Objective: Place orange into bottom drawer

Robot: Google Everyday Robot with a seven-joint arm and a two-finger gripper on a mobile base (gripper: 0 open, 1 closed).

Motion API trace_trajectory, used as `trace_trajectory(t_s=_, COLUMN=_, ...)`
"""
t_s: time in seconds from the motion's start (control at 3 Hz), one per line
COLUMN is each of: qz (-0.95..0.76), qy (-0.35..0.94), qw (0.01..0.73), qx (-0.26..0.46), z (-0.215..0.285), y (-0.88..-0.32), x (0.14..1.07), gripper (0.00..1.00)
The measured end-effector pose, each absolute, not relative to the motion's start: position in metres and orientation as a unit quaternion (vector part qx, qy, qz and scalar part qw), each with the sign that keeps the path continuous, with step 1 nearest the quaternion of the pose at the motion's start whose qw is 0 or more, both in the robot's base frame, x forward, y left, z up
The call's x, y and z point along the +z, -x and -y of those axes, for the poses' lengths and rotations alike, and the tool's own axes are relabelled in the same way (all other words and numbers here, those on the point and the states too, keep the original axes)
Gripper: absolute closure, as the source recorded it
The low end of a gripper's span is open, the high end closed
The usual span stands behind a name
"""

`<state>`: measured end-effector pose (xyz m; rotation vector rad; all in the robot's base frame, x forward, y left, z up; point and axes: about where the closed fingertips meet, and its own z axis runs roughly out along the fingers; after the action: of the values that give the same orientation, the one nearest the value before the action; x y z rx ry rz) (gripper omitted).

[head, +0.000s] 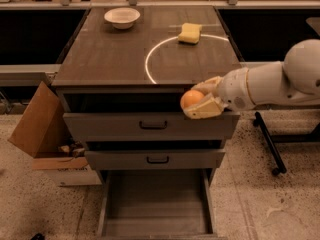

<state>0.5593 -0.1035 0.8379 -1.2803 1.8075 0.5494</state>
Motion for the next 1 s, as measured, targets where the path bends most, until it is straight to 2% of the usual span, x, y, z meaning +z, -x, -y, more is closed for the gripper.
trace_trajectory(t_s=0.67, qz=-0.768, qy=0.491, qw=0.312, qx=0.268, z=0.092, y=-0.514, x=0.705, gripper=1.00)
trace_trajectory(t_s=1.0, qz=-0.768, qy=0.491, qw=0.312, qx=0.268, z=0.092, y=-0.514, x=0.705, gripper=1.00)
